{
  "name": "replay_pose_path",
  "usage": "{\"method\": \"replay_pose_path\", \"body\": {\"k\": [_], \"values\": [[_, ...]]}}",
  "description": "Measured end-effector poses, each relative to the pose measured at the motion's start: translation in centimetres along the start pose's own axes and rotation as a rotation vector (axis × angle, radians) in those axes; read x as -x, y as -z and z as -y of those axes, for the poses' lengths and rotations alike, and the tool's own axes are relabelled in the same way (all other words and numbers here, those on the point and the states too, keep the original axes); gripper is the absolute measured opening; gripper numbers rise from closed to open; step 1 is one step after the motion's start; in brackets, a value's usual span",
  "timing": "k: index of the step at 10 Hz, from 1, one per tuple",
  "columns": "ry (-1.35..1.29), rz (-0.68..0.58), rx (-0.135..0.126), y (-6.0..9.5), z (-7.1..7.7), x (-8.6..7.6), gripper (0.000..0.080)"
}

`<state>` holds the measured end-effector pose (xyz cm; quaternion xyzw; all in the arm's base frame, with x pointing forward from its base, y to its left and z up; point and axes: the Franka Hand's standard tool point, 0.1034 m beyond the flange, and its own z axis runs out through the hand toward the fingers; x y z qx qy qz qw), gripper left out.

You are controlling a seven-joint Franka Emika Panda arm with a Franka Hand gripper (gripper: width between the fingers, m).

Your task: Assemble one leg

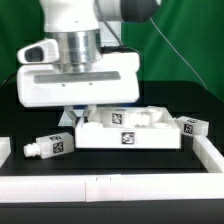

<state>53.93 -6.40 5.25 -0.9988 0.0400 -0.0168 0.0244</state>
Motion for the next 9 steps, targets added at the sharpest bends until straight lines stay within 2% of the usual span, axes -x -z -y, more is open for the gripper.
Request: {"method": "replay_pose_path", "body": {"k": [5, 6, 9], "values": [[-0.026, 0.009, 0.004, -0.6, 0.2, 0.1, 0.0054], [-0.04, 0.016, 0.012, -1.4, 1.4, -0.3, 0.0054], [-0.046, 0.022, 0.02, -4.0, 3.5, -2.0, 0.0054]]}}
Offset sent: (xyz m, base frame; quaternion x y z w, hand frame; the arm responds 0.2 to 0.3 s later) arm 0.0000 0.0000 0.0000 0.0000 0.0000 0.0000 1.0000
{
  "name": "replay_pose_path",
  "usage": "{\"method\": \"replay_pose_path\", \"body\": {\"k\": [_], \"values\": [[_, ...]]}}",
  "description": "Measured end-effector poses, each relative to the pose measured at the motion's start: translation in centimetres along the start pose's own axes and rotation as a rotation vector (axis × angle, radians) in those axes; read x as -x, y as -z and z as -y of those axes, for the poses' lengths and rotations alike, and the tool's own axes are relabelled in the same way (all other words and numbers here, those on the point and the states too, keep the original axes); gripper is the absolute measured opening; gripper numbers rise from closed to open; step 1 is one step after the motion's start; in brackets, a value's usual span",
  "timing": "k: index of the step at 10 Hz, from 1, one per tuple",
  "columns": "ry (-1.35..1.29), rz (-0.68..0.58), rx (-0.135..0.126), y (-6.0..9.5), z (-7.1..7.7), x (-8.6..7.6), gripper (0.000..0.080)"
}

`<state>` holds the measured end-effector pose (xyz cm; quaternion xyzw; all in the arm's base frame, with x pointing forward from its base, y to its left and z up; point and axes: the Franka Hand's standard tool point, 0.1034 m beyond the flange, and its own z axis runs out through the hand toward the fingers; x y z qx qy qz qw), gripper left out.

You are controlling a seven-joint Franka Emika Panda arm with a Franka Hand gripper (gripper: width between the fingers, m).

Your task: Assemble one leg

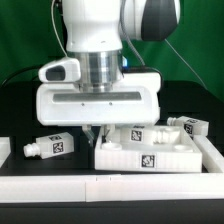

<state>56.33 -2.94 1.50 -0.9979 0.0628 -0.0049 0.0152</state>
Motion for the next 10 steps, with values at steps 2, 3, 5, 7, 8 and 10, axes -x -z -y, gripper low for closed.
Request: {"method": "replay_pose_path", "body": {"k": [2, 3, 5, 7, 8, 10], "values": [[0.034, -0.016, 0.019, -0.1, 1.0, -1.2, 0.0054], [0.054, -0.011, 0.027, 0.4, 1.2, -1.8, 0.0054], [0.054, -0.014, 0.058, 0.5, 1.3, -2.5, 0.0054], [0.068, -0.018, 0.069, 0.3, 1.1, -2.5, 0.0054], [0.068, -0.017, 0.069, 0.3, 1.1, -2.5, 0.0054], [0.068, -0.018, 0.069, 0.3, 1.1, -2.5, 0.0134]]}}
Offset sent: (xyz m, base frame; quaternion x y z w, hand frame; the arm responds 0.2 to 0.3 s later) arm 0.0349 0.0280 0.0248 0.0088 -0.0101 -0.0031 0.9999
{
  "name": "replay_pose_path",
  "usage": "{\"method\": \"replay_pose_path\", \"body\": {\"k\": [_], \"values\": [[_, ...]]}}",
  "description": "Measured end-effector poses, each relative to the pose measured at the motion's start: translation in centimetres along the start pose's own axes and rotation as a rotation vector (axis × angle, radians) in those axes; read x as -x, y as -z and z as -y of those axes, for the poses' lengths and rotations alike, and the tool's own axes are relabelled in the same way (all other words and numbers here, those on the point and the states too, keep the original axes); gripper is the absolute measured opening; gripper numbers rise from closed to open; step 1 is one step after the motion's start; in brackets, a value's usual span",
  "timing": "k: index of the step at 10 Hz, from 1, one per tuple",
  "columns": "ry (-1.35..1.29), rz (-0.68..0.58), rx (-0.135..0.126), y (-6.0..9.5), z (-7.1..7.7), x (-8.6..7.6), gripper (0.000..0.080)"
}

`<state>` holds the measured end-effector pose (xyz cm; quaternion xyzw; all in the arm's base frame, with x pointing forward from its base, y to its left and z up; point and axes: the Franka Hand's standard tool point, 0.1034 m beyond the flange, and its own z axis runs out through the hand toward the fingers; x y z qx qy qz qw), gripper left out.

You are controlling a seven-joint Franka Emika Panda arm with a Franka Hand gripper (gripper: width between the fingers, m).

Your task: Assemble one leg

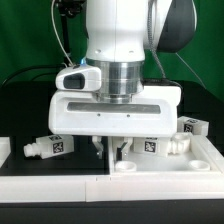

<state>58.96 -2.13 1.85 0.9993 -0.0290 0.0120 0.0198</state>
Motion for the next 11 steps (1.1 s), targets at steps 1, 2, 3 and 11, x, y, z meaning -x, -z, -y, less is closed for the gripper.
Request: {"method": "replay_pose_path", "body": {"k": [1, 2, 3, 11], "values": [[0.0, 0.0, 0.0, 0.0, 0.0, 0.0, 0.0323], [0.0, 0.0, 0.0, 0.0, 0.0, 0.0, 0.0498], [0.0, 0.0, 0.0, 0.0, 0.0, 0.0, 0.0498], [-0.002, 0.012, -0.03, 6.3, 2.6, 2.1, 0.0649]]}}
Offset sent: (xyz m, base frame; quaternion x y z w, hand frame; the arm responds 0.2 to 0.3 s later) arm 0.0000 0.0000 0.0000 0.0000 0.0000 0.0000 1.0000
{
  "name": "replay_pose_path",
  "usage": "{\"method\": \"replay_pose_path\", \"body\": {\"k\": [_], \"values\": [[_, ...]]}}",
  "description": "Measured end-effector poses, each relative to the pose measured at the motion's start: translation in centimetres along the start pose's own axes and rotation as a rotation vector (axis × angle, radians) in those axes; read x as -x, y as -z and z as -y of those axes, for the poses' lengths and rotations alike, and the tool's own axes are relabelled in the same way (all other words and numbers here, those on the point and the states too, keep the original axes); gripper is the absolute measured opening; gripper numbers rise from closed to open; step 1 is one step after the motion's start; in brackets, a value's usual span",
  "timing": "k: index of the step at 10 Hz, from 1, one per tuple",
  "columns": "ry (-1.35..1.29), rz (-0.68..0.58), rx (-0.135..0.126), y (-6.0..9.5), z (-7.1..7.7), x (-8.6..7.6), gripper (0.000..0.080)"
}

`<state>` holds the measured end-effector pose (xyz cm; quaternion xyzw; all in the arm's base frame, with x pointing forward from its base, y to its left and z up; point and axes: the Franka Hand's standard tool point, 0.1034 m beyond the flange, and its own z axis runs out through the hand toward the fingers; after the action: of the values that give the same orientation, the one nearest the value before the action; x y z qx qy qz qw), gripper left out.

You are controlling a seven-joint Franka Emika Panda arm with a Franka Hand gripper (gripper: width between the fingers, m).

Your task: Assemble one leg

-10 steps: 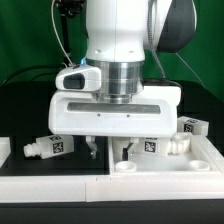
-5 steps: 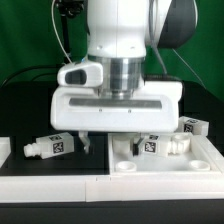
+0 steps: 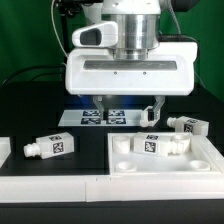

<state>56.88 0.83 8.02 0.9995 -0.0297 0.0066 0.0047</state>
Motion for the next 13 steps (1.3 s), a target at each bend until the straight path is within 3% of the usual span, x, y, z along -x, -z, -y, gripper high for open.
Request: {"method": "replay_pose_path", "body": {"k": [4, 5, 7, 11, 12, 13], "values": [[0.009, 0.002, 0.001, -0.1, 0.3, 0.2, 0.0649], [0.04, 0.005, -0.004, -0.3, 1.7, 1.1, 0.0649], [0.138, -0.018, 0.02, 0.0, 6.2, 2.5, 0.0649], [0.125, -0.021, 0.025, -0.1, 6.4, 2.7, 0.0649], [0.141, -0.029, 0.027, -0.1, 6.9, 2.7, 0.0649], [0.247, -0.077, 0.048, 0.3, 9.1, 3.0, 0.0649]]}}
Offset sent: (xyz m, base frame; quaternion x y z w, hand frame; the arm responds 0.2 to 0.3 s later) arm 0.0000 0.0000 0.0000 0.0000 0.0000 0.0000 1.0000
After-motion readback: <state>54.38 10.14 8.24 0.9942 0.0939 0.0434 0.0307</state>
